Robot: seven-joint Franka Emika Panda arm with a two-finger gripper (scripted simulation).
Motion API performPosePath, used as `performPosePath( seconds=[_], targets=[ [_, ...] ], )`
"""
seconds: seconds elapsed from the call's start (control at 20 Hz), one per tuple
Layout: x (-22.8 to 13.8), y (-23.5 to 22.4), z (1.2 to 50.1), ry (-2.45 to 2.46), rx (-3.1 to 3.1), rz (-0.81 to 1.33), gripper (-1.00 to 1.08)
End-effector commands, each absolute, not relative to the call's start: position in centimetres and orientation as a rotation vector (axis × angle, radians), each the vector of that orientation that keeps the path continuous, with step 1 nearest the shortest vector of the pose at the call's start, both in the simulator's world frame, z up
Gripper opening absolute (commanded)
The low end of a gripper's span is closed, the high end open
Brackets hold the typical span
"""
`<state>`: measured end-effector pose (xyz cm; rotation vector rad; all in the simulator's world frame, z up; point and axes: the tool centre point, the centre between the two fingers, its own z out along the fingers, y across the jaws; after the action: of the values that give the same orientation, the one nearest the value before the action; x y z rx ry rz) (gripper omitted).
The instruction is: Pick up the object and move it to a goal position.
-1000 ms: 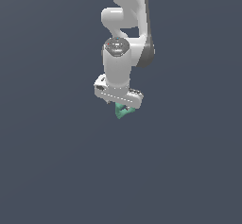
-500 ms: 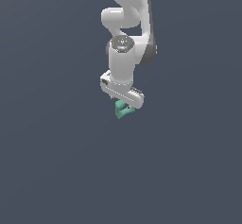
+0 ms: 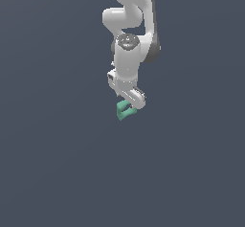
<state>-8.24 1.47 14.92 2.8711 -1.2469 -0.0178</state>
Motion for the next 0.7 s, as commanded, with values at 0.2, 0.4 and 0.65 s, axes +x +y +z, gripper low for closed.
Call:
performPosePath(
  seconds=[0.2,0.4,0.65],
  targets=[
    [-9.4,2.2,14.7,-1.438,2.787,-0.007,1.00],
    [-9.9,2.4,14.7,-1.515,2.749,-0.003,1.00],
    [-10.2,2.6,14.6,-1.572,2.719,-0.001,1.00]
  ],
)
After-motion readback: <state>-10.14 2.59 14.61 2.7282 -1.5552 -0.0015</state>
